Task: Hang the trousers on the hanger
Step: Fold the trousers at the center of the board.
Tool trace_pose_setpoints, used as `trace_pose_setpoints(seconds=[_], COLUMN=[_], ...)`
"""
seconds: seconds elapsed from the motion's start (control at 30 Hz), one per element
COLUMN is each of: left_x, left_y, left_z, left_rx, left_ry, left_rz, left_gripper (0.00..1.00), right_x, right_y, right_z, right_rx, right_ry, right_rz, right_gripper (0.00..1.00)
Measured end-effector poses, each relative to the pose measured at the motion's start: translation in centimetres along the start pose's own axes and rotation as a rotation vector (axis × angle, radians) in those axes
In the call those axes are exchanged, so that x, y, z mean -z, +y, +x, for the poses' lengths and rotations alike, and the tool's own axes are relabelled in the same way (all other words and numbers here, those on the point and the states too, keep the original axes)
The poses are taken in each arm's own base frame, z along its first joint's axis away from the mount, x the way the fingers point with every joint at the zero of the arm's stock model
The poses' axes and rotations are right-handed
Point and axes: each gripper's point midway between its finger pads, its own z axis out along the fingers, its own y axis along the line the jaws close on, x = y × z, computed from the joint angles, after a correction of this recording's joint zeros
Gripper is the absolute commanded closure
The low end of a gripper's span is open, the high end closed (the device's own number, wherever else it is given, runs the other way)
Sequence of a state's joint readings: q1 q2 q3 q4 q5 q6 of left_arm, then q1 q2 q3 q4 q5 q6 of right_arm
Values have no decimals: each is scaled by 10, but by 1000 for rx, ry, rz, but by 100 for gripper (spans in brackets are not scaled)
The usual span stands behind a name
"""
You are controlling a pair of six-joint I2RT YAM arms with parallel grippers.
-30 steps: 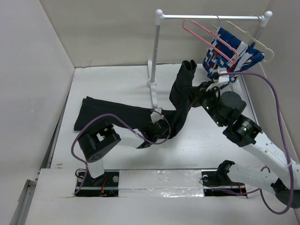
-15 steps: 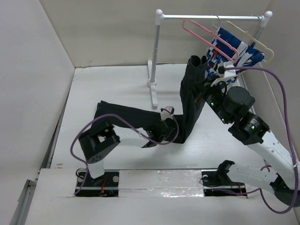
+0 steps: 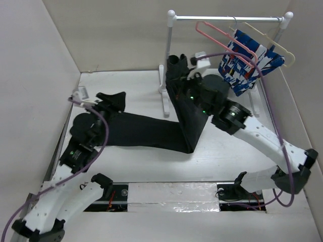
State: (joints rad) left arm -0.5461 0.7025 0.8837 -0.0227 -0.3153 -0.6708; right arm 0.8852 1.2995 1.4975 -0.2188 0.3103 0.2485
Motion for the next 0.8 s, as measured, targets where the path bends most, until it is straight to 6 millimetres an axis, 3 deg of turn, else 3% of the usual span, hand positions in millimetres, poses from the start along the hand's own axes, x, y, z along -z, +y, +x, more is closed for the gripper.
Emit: trace_pose_setpoints(seconds=[0.07,0.17,0.2,0.23,0.33,0.43,0.53,0.57,0.6,0.67,0.73,0.8], left_x=[19,42,47,52,64,76,85,86,86,80,67,48], left_y=[1,-6,-7,-7,5,18,30,33,36,43,52,62], left_z=[-32,-57,-61,-65,-68,-71,-76,-77,-75,-66,-46,-18], left_rx=[-14,-35,-42,-47,-60,-64,-54,-49,-47,-45,-53,-68], left_ry=[-64,-102,-105,-108,-119,-135,-167,-175,-179,-165,-125,-58], left_rz=[-10,8,9,6,-39,-87,-132,-140,-151,-167,-185,-205], left_gripper=[48,48,48,47,42,41,41,41,41,40,40,40], right_x=[-24,-67,-81,-96,-137,-149,-126,-114,-100,-69,-38,-11], right_y=[26,68,83,100,152,176,161,150,135,102,68,38], right_z=[9,40,53,69,133,210,272,282,291,288,268,238], right_rx=[7,24,32,39,54,93,143,152,159,153,129,84], right_ry=[9,51,65,87,172,301,442,471,504,518,483,407], right_rz=[-34,-81,-93,-111,-186,-231,-229,-221,-204,-172,-130,-79], right_gripper=[100,98,91,64,21,16,19,27,27,54,93,98])
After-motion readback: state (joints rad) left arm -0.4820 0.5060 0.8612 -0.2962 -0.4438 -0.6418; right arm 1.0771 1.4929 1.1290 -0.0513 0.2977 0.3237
